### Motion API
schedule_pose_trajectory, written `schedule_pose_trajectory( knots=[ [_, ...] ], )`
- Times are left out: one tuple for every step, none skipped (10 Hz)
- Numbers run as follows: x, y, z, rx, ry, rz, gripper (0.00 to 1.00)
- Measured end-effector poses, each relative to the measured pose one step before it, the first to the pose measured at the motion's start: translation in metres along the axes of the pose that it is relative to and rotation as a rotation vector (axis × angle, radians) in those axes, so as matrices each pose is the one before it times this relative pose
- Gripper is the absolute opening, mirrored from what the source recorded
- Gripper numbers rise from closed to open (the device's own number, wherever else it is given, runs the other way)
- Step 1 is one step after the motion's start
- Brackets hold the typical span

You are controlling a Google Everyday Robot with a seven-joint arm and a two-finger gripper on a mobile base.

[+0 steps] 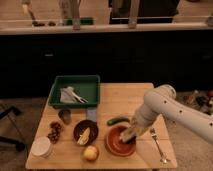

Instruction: Wipe red bowl with eraser

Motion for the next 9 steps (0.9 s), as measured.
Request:
schedule_pose_trajectory(
  knots=[
    [-0.00245, -0.0006, 0.00101, -0.0029, -0.00281, -0.0019, 0.01],
    [-0.0021, -0.00012, 0.00033, 0.00271, 0.00244, -0.00463, 0.01],
    [-0.00237, 0.00266, 0.00153, 0.00102, 0.00105, -0.00242, 0.01],
    [-0.00191, 0.00274, 0.00144, 0.00587, 0.00054, 0.00402, 0.01],
    [-0.00135, 0.00099, 0.00077, 0.00686, 0.00001, 0.00673, 0.01],
    [0.00059, 0.00412, 0.00098, 0.00329, -0.00073, 0.01426, 0.01],
    [0.00036, 0.00198, 0.00037, 0.00196, -0.00136, 0.0064, 0.01],
    [0.00024, 0.00155, 0.0008, 0.00012, -0.00224, 0.0046, 0.01],
    [-0.00046, 0.00033, 0.00185, -0.00303, -0.00212, 0.00084, 0.01]
  ],
)
